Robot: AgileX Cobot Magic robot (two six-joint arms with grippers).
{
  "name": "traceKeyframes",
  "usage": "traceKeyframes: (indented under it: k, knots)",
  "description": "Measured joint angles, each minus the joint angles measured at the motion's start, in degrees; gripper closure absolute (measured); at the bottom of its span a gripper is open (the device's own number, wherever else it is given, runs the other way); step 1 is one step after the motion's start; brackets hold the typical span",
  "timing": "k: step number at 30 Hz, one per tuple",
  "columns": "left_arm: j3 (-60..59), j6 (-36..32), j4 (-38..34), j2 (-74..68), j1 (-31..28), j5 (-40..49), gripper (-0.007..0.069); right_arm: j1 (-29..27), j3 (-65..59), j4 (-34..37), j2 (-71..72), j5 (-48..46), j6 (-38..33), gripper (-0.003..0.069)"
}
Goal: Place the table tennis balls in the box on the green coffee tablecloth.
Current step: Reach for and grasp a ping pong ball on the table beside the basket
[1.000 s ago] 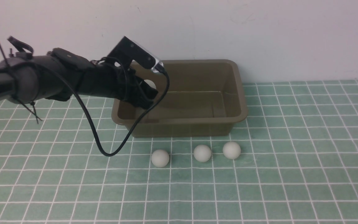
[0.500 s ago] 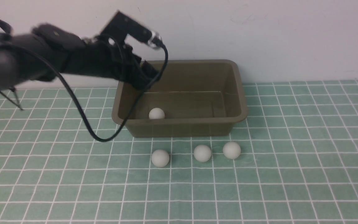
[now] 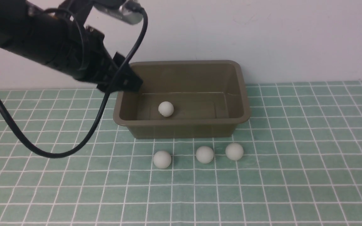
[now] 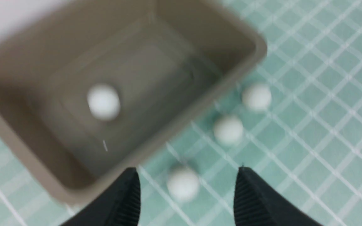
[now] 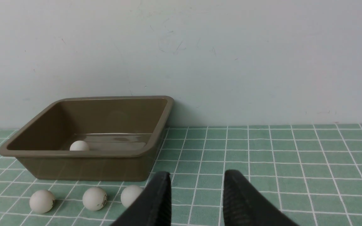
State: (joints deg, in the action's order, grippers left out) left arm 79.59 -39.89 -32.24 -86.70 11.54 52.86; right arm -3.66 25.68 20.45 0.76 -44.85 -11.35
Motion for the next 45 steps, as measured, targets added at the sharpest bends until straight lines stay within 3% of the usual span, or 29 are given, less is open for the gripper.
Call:
traceKeyframes:
  k: [6, 10, 15, 22, 30, 45]
  knots:
    - [-0.1, 16.5, 7.6, -0.1, 0.0, 7.7, 0.0284, 0.0, 0.0, 0.0, 0.0, 0.0, -0.2, 0.0438]
    - [-1.6, 19.3, 8.9, -0.3, 1.1, 9.0, 0.0293, 0.0, 0.0, 0.0, 0.0, 0.0, -0.2, 0.0438]
    - [-6.7, 20.6, 9.0, -2.4, 5.5, 7.0, 0.0293, 0.0, 0.0, 0.1, 0.0, 0.0, -0.2, 0.0438]
    - [-11.7, 20.8, 11.8, -9.4, 11.9, -7.5, 0.0264, 0.0, 0.0, 0.2, 0.0, 0.0, -0.2, 0.0438]
    - [-11.9, 20.2, 12.0, -14.6, 12.4, -13.9, 0.0133, 0.0, 0.0, 0.2, 0.0, 0.0, -0.2, 0.0438]
    - [-11.9, 20.1, 9.2, -24.0, 12.4, -25.9, 0.0125, 0.0, 0.0, 0.2, 0.0, 1.4, -0.3, 0.0438]
